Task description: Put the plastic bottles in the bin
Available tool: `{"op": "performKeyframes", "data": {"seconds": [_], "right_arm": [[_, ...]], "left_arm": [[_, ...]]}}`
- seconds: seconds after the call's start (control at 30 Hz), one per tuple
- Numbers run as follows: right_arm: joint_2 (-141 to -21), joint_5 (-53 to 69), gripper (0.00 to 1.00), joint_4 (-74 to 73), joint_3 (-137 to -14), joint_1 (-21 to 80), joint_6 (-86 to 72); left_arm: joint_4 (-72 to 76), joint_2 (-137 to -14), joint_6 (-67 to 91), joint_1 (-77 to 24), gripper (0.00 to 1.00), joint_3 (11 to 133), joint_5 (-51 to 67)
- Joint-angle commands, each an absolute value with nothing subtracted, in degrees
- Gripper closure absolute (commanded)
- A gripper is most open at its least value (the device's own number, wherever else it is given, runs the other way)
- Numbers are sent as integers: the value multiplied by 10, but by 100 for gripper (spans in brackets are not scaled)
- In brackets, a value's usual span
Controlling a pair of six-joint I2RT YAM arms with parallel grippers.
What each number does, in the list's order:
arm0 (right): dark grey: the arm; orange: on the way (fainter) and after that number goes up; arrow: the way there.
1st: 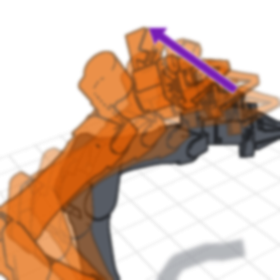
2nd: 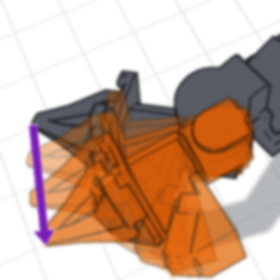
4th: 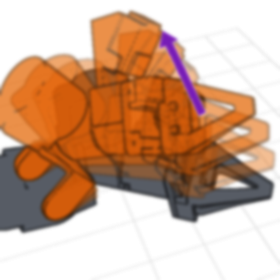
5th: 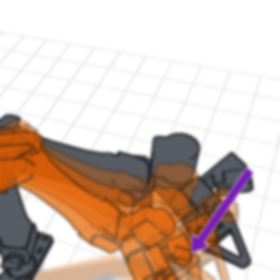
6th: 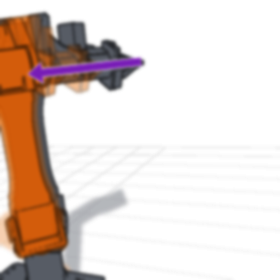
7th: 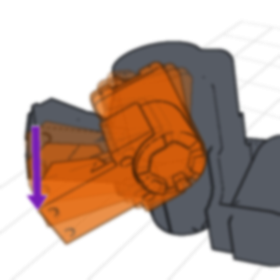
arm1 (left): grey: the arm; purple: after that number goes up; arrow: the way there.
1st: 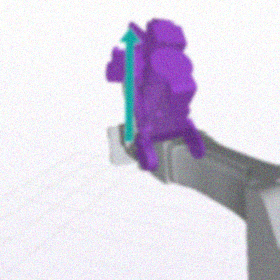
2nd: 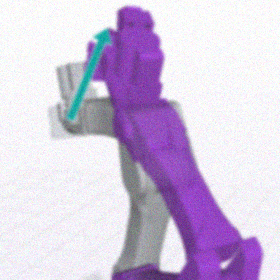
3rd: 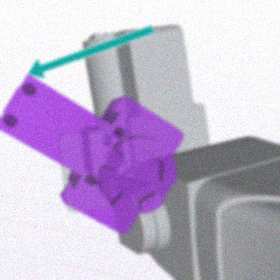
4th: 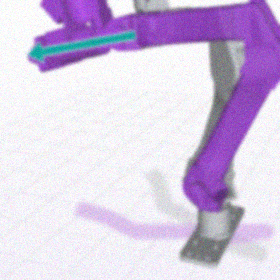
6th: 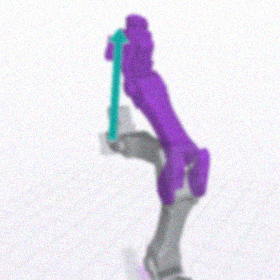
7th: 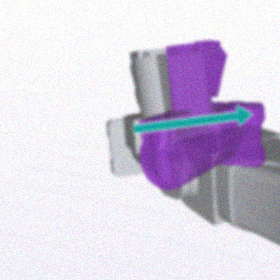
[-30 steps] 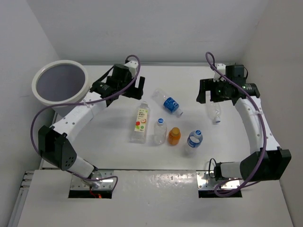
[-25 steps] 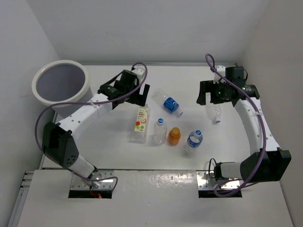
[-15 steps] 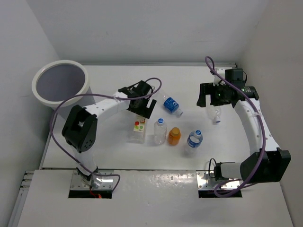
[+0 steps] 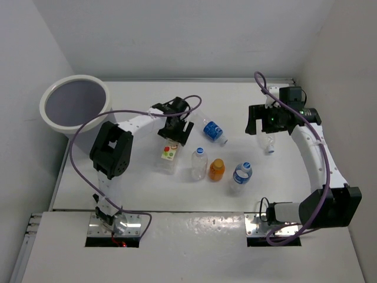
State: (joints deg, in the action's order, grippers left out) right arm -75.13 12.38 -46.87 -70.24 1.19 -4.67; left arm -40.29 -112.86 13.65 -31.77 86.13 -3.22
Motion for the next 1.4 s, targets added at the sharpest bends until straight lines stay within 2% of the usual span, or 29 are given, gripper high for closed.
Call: {"op": "performKeyframes", "data": {"seconds": [0.0, 0.07, 0.1, 0.2, 0.33, 0.43, 0.57, 0.73, 1.07, 1.2, 1.23, 1.3, 1.33, 1.37], "right_arm": [[-734, 118, 0, -463, -700, 10, -40], [-732, 119, 0, -464, -699, 8, -36], [-730, 120, 0, -463, -700, 10, -36], [-729, 138, 0, -465, -702, 9, -26], [-730, 167, 0, -472, -712, 9, -12], [-729, 182, 0, -468, -716, 11, -12], [-733, 193, 0, -465, -719, 13, -13], [-740, 197, 0, -462, -718, 22, -12], [-761, 212, 0, -460, -737, 43, -18], [-757, 224, 0, -464, -732, 44, -20], [-754, 224, 0, -465, -730, 45, -18], [-749, 223, 0, -463, -725, 43, -17], [-747, 225, 0, -464, -722, 43, -14], [-744, 226, 0, -462, -722, 44, -15]], "left_arm": [[-412, -1143, 101, -295, 51, 893, -5], [-417, -1119, 87, -285, 62, 916, 18], [-417, -1106, 87, -277, 62, 947, 18], [-389, -1026, 72, -262, 74, 994, 24], [-278, -908, 53, -239, 91, 1036, 31], [-176, -812, 80, -213, 94, 1010, -19], [-115, -733, 120, -157, 94, 982, -160], [-28, -663, 44, -99, 100, 905, -250], [30, -682, 14, 78, 100, 819, -249], [25, -708, 33, 126, 99, 814, -203], [25, -714, 33, 131, 96, 814, -195], [5, -722, 33, 138, 65, 814, -181], [-7, -722, 33, 145, 45, 821, -150], [-24, -727, 33, 145, 12, 832, -127]]}}
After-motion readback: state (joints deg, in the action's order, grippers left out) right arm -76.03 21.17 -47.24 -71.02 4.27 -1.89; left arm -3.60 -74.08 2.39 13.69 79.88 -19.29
